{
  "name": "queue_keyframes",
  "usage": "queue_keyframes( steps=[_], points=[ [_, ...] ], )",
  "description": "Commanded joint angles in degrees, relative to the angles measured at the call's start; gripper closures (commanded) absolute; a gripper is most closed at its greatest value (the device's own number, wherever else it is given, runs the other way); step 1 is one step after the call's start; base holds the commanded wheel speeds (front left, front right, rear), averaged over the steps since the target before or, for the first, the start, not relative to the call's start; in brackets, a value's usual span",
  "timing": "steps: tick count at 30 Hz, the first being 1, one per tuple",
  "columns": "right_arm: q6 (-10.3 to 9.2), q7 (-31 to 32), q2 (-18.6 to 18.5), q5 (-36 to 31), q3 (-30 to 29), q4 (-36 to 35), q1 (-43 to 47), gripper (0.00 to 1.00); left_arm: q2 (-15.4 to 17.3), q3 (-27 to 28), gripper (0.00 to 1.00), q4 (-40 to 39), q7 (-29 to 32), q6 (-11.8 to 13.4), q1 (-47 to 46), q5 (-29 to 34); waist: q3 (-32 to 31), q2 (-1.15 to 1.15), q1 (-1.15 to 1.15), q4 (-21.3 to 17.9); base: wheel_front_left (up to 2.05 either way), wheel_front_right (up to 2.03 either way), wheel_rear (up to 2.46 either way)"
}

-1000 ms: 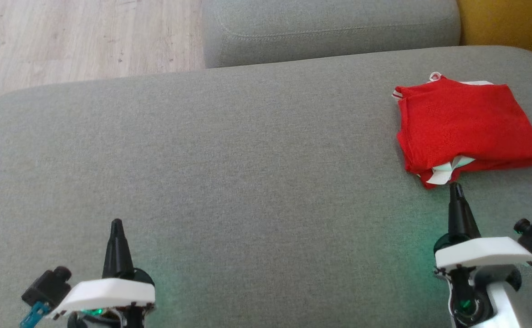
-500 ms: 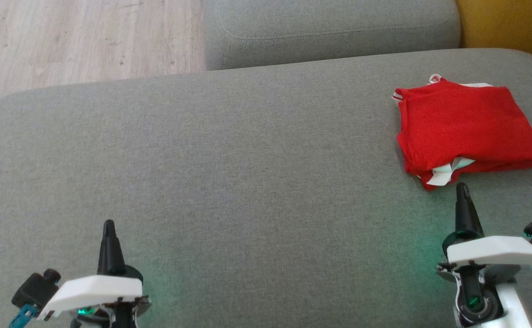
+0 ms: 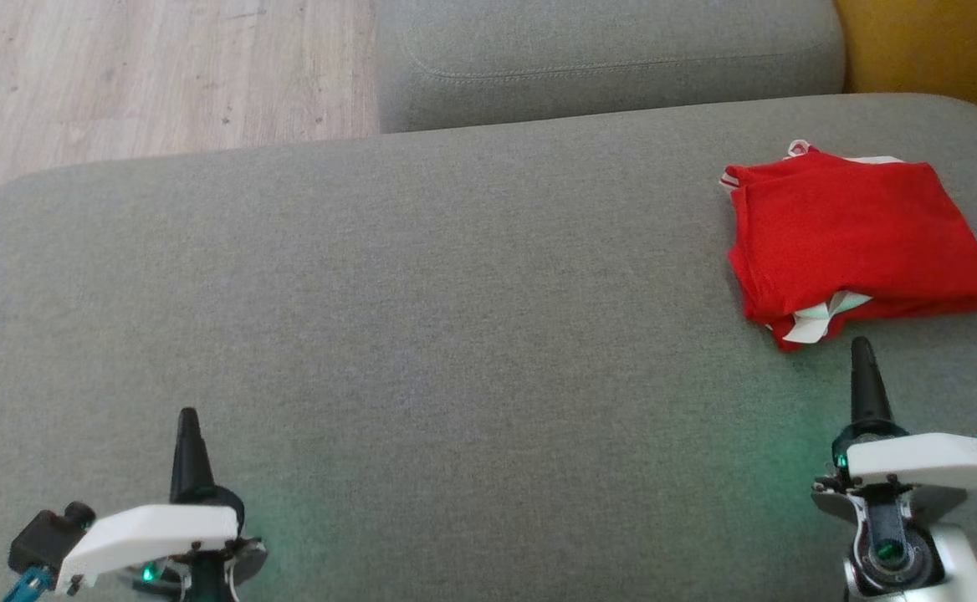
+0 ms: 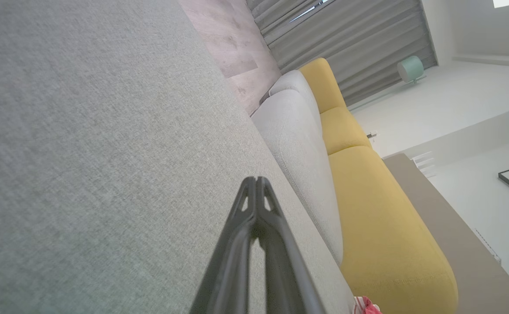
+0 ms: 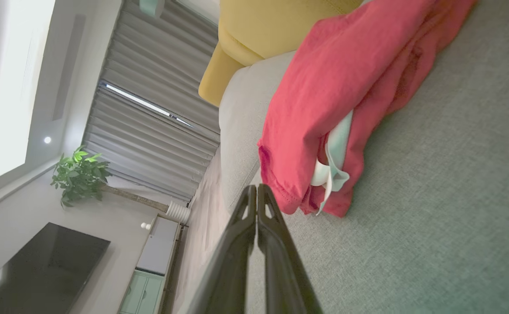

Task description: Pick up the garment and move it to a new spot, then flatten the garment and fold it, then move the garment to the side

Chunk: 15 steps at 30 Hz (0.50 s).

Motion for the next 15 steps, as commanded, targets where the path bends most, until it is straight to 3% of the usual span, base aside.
queue_keyframes(
  steps=[1, 15],
  points=[
    [-0.03, 0.73, -0.62, 1.96, 0.3, -2.27, -1.57, 1.0, 0.72, 1.66, 1.0, -1.84, 0.44, -0.71, -2.93, -1.53, -0.04, 0.0, 0.0, 0.01, 0.0, 0.0, 0.0],
    [-0.04, 3.25, -0.61, 11.8, -0.96, -3.25, -1.29, 1.0, 0.74, 3.62, 1.0, -1.83, 3.0, -1.24, -3.29, -10.04, -0.5, 0.0, 0.0, 0.14, 0.0, 0.0, 0.0]
  ],
)
